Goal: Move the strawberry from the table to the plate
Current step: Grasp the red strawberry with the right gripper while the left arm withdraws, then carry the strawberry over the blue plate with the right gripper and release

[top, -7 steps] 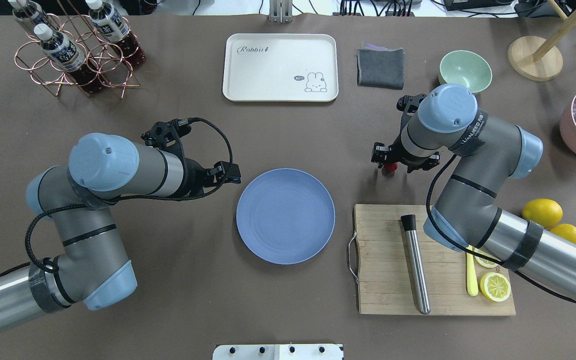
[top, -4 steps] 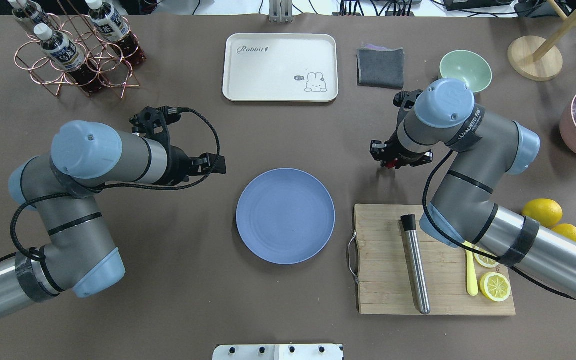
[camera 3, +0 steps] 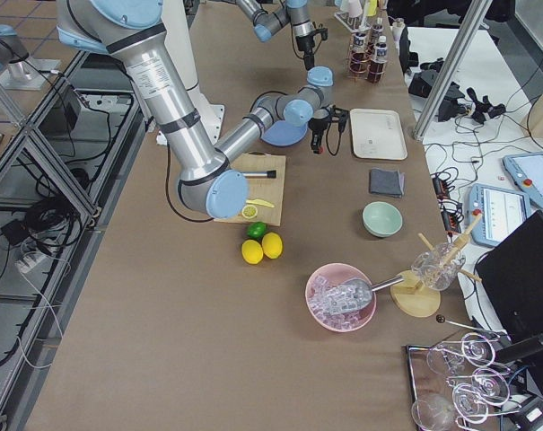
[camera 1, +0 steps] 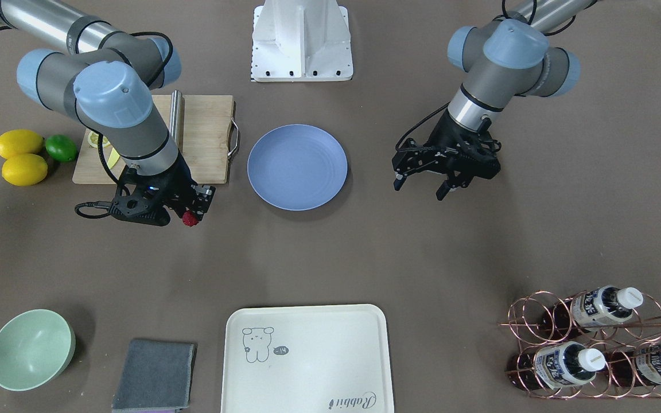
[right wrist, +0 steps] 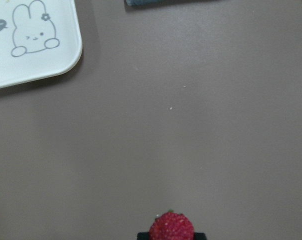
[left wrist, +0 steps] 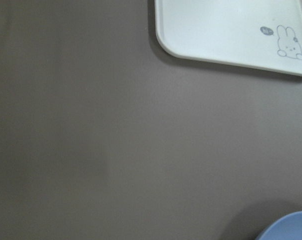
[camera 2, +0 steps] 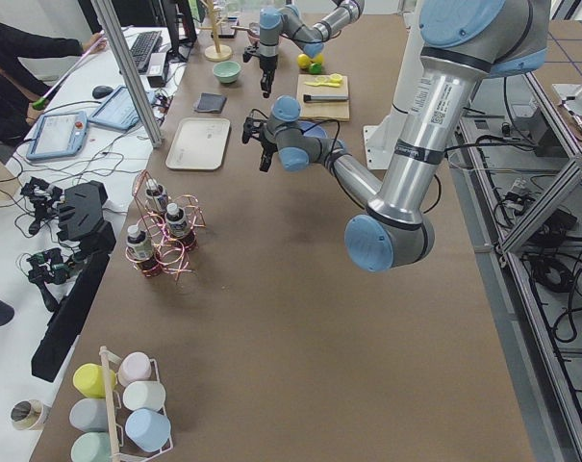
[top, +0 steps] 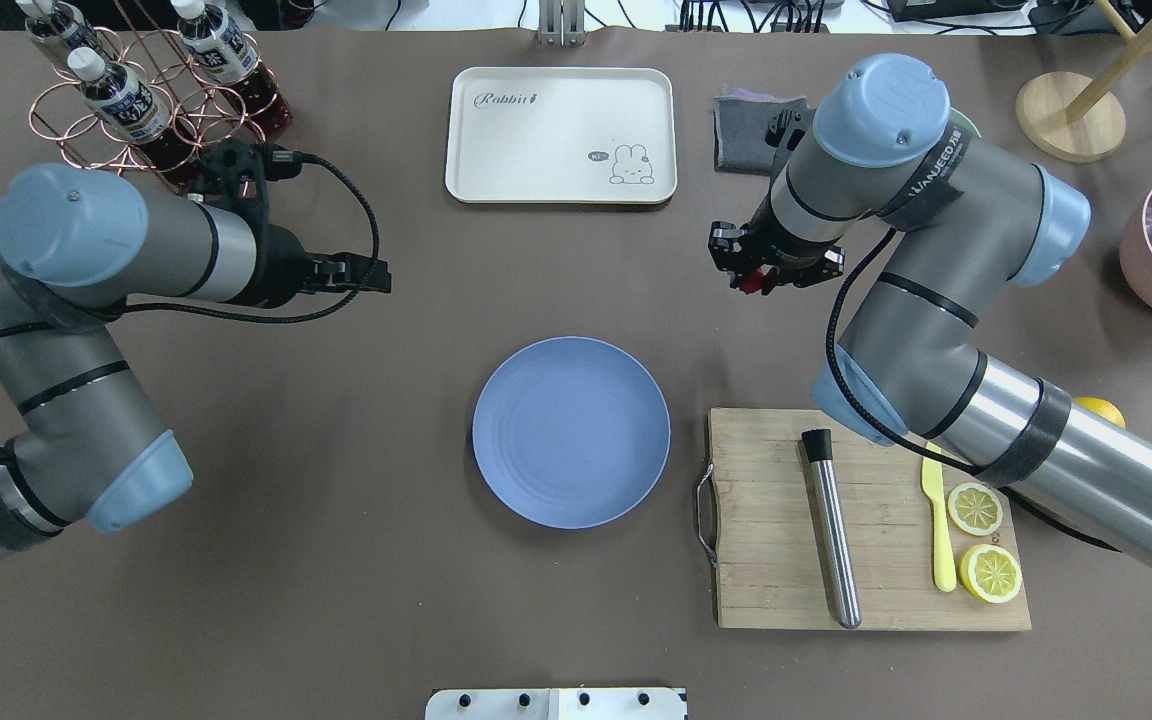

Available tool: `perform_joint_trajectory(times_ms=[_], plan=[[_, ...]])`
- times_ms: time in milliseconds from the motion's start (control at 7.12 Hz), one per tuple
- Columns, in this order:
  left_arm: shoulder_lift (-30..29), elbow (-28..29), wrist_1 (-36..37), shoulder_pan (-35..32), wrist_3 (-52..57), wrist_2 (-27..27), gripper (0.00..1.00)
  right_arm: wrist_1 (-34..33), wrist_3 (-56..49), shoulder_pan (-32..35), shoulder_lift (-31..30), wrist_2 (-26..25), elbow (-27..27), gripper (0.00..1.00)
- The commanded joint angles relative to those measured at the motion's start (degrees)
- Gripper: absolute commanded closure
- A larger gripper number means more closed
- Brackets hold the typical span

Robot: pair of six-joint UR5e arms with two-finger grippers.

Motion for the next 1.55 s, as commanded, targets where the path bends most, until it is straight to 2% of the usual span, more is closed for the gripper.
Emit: perform_joint_trajectory(times_ms=[0,140,281,421,562,843,1124,1405], plan=[[1.9,-0.3,-0.1,-8.9,3.6,-9.9,0.02,-4.6,7.8,-5.8,4.3,-3.6,3.2,1.00],[3.1,-0.2,-0.6,-12.0,4.7,-12.5,0.02,-7.6,9.2,-10.8,6.9,-7.9,3.5,1.00],[6.1,-0.2,-0.2,-15.0,11.7,-15.9,0.02,-9.0,11.9,-15.7,8.7,-11.3,3.4,1.00],[9.7,1.2,0.3,-19.6,21.2,-22.8,0.02,-9.2,12.3,-20.1,9.0,-14.3,3.4,1.00],[10.6,4.1,1.4,-23.1,26.6,-26.9,0.02,-9.1,12.2,-22.8,9.2,-16.1,2.6,1.00],[13.4,4.0,1.4,-24.5,28.8,-27.2,0.02,-8.7,11.3,-23.2,9.0,-17.7,1.3,1.00],[15.4,3.8,0.9,-24.9,28.8,-27.3,0.02,-0.5,10.8,-23.2,9.1,-19.9,-4.3,1.00],[15.4,4.0,1.0,-25.1,28.9,-27.2,0.02,2.2,10.9,-23.2,9.6,-19.9,-6.9,1.00]])
